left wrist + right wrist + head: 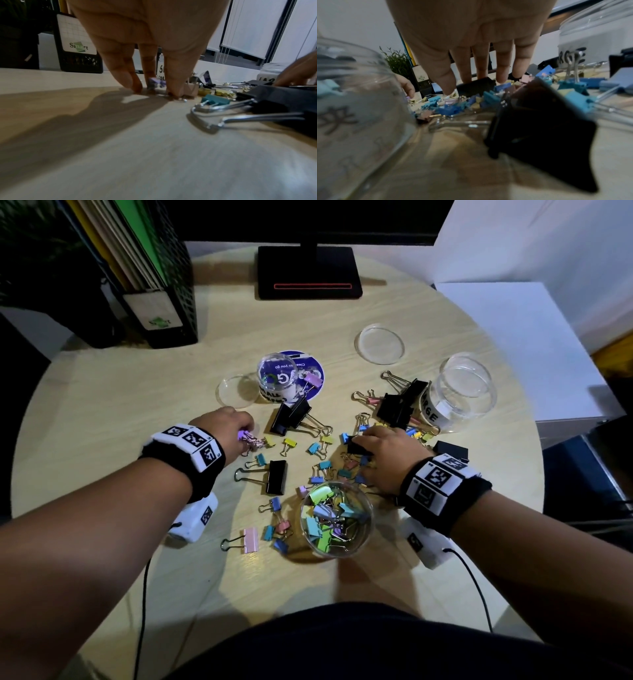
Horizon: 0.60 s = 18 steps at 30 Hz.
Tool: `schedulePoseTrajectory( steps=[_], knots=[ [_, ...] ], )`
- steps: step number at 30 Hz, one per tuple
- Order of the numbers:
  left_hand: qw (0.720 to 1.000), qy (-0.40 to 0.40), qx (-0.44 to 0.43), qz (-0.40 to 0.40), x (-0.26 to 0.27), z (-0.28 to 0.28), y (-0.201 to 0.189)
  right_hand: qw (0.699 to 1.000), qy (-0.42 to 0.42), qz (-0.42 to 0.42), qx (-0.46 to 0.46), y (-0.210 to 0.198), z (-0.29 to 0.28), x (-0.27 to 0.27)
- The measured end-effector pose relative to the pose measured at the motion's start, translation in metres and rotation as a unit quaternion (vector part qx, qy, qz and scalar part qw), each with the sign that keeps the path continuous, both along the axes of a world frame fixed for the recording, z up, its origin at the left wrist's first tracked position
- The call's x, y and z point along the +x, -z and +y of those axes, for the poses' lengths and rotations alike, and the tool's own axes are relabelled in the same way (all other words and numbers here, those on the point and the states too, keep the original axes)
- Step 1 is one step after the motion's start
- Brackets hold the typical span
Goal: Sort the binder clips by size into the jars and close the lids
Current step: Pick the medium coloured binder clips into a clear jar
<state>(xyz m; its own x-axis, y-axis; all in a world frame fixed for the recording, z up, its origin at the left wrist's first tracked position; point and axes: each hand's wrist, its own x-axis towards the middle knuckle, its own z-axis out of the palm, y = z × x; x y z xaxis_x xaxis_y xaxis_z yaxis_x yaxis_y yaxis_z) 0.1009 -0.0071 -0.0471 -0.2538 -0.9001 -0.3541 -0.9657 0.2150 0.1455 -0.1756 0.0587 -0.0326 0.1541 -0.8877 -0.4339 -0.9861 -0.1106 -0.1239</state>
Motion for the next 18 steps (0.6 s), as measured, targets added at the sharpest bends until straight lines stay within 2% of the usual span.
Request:
schedulePoseTrajectory(
  steps=[6, 11, 15, 18],
  knots=[
    [1.000, 0.002, 0.013, -0.004, -0.003, 0.012, 0.001, 0.998, -0.008, -0.038, -0.058, -0.009, 0.007, 0.002],
    [1.000, -0.027, 0.001, 0.013, -0.004, 0.012, -0.009, 0.995, -0.010, -0.062, -0.073, -0.014, 0.014, 0.002],
    [0.990, -0.081, -0.065, 0.097, -0.015, 0.025, -0.033, 0.994, 0.000, -0.082, -0.076, -0.016, 0.019, 0.001],
    [0.983, -0.020, -0.044, 0.176, -0.042, 0.056, -0.055, 0.989, -0.004, -0.113, -0.091, -0.018, 0.022, 0.004]
  ],
)
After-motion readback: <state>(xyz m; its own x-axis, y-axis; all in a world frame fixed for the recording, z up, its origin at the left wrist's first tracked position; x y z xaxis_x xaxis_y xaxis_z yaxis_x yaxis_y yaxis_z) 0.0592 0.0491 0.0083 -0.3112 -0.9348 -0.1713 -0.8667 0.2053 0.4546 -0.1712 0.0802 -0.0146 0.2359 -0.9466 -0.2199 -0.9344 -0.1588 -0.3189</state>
